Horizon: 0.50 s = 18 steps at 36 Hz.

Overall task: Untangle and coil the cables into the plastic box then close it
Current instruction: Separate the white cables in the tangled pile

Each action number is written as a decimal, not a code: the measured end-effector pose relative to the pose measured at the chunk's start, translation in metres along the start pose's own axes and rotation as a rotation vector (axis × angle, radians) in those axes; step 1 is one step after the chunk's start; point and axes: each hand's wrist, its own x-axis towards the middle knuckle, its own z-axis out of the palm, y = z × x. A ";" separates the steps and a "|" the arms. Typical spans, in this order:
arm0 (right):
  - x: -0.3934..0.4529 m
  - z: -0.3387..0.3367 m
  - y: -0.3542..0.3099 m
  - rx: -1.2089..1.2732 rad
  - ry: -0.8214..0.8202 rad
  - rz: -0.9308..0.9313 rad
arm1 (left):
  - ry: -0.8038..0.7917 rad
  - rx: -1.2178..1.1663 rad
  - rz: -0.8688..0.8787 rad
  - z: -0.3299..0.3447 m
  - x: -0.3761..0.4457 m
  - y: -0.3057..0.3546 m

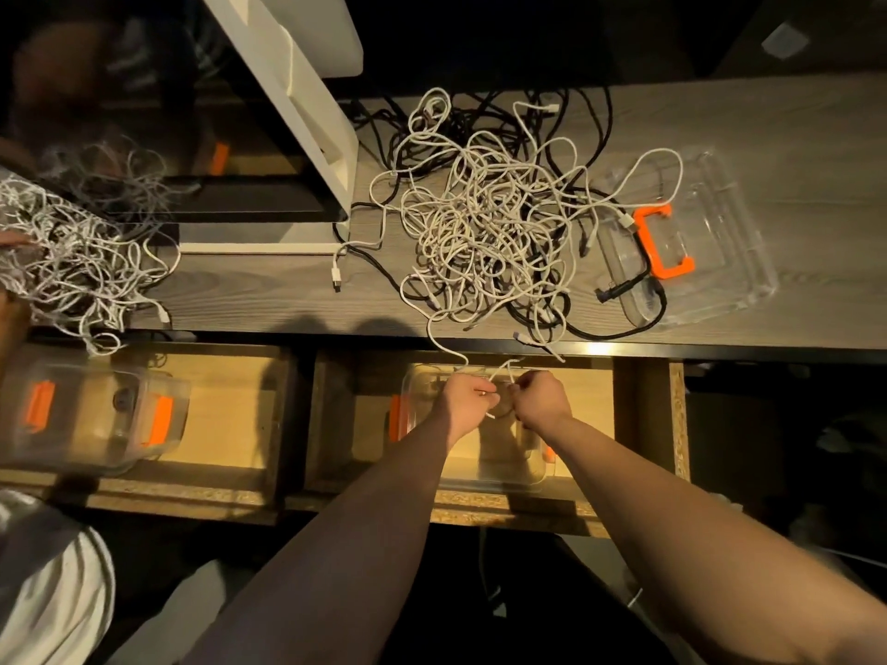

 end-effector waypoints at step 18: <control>-0.093 -0.071 -0.008 0.462 -0.078 -0.132 | 0.114 -0.014 0.220 -0.046 -0.066 0.030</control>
